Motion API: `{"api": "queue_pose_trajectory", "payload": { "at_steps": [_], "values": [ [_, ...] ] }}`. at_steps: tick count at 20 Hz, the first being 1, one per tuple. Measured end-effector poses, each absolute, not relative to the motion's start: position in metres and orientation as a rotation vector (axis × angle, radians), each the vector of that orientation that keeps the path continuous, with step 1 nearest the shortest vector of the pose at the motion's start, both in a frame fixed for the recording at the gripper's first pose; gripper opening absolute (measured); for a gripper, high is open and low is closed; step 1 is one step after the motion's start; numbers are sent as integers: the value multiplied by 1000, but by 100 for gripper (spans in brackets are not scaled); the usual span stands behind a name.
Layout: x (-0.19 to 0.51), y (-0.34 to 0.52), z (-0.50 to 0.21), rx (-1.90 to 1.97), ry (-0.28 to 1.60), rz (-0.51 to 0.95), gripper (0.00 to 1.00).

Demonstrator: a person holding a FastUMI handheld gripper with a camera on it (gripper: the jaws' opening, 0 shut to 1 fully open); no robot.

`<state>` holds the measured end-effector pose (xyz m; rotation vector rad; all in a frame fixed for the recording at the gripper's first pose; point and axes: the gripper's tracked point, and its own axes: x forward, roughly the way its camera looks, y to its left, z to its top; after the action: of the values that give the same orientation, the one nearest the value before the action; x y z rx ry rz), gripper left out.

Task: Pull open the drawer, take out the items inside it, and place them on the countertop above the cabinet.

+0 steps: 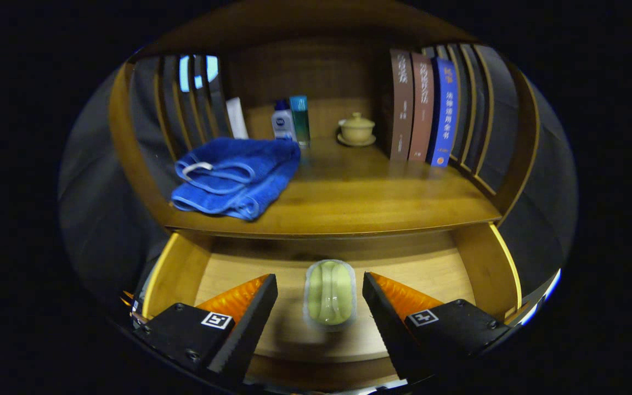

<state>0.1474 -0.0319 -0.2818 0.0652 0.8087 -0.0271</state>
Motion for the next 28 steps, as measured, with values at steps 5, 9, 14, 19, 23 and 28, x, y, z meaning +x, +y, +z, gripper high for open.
{"api": "queue_pose_trajectory", "payload": {
  "at_steps": [5,9,14,19,23,28],
  "values": [
    [161,-40,-329,39,998,-51,93],
    [156,-41,-352,32,1136,-66,85],
    [150,-42,-365,40,1212,-73,57],
    [152,-43,-362,17,1202,-68,20],
    [151,-44,-359,19,1189,-67,20],
    [137,-36,-335,42,1100,-39,20]
  ]
}}
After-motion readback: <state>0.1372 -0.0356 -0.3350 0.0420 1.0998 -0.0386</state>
